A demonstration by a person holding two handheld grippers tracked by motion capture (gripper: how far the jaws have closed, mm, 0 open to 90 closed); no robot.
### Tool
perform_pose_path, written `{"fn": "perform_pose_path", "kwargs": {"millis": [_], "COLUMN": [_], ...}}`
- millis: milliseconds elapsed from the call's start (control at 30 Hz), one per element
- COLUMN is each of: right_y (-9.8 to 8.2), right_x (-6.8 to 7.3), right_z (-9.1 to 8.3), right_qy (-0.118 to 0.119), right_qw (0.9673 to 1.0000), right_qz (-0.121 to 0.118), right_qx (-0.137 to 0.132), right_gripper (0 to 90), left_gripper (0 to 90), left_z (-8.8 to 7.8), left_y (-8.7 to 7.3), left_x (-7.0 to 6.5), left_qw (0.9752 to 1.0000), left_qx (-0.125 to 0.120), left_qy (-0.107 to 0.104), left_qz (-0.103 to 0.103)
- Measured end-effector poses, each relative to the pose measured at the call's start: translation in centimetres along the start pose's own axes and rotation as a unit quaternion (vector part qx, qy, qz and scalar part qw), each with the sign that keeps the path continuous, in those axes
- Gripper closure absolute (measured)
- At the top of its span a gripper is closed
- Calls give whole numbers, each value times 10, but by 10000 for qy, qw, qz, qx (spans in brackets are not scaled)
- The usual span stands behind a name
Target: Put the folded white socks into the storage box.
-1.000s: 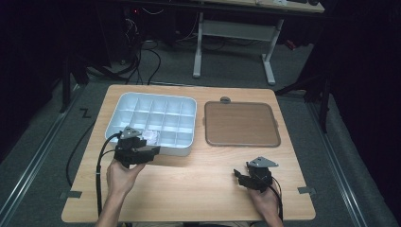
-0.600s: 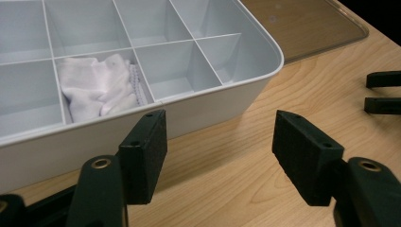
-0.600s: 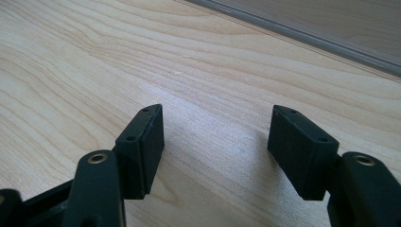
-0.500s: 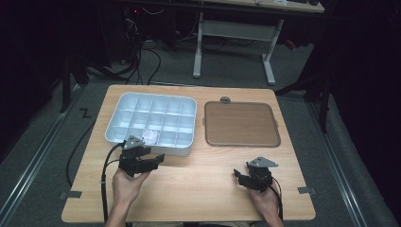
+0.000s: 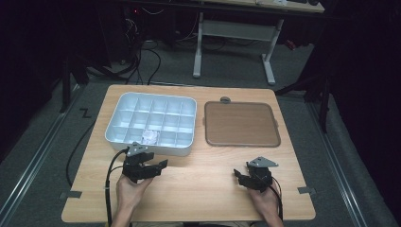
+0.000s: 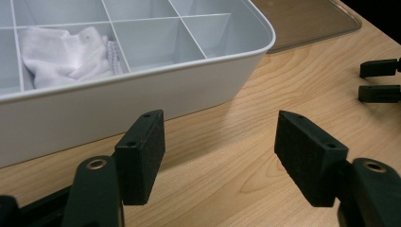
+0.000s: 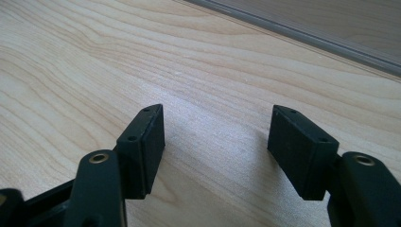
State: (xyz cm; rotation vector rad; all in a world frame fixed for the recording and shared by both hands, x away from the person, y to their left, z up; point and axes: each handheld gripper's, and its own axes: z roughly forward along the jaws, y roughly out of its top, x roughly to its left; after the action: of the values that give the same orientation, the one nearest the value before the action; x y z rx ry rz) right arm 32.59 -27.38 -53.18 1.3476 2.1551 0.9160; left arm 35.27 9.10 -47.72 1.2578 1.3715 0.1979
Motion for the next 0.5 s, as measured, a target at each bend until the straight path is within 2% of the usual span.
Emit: {"fn": "perform_pose_path", "kwargs": {"millis": [233, 500], "right_y": [0, 0], "right_x": [0, 0], "right_z": [0, 0], "right_qy": [-3, -4], "right_qw": [10000, 10000], "right_qz": [16, 15], "right_qx": [-1, -1], "right_gripper": [380, 380], "left_gripper": [347, 347], "left_z": [1, 5], "left_y": [-12, -27], "left_x": [5, 8], "left_qw": [10000, 9999], "left_qx": [-5, 103], "left_qy": [31, 85], "left_qz": [5, 108]}}
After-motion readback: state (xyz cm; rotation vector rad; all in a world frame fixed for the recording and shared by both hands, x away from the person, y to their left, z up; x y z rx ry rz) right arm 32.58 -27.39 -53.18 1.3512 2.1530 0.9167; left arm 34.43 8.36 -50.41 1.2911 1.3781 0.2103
